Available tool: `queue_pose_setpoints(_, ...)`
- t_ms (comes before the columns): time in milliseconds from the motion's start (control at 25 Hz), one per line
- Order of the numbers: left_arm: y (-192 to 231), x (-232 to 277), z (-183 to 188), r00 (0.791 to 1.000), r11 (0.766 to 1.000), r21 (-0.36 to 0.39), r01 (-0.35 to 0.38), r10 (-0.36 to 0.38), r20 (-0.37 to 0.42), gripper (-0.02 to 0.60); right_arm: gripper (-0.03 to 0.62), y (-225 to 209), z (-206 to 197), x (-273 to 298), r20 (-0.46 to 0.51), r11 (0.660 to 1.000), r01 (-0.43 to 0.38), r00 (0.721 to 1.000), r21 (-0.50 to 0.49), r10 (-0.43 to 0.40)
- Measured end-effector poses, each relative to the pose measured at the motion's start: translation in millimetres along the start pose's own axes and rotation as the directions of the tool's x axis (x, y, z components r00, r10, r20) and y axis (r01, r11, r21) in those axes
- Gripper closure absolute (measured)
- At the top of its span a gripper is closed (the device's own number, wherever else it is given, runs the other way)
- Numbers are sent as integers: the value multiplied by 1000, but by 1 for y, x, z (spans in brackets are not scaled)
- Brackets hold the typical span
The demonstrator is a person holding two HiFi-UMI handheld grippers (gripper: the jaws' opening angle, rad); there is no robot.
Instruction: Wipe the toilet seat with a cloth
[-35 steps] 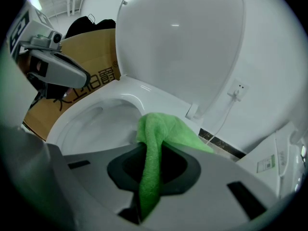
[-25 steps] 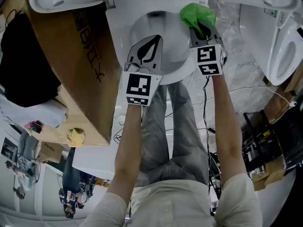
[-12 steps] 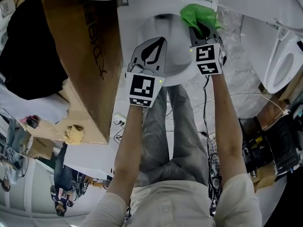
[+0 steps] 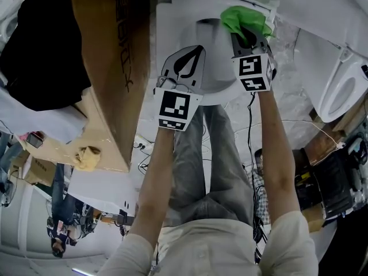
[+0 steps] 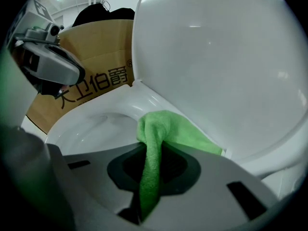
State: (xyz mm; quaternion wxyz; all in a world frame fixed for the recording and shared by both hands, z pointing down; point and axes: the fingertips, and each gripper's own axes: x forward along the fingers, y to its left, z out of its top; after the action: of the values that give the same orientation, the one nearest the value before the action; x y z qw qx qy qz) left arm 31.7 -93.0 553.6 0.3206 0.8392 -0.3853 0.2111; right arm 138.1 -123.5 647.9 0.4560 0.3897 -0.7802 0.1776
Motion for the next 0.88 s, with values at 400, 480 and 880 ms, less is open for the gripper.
queue_pose_setpoints(400, 13, -7, 3, 1000, 999, -23, -28, 28, 13, 569, 549, 9, 19, 9, 17, 999, -22, 1000, -42, 23)
queue_pose_setpoints(480, 15, -9, 3, 999, 999, -27, -34, 35, 15, 569, 549, 11, 21, 11, 18, 999, -25, 1000, -47, 26)
queue_pose_setpoints(880, 34, -24, -6, 996, 994, -68, -86, 87, 22, 569, 549, 23, 36, 19, 24, 995, -46, 999, -90, 49)
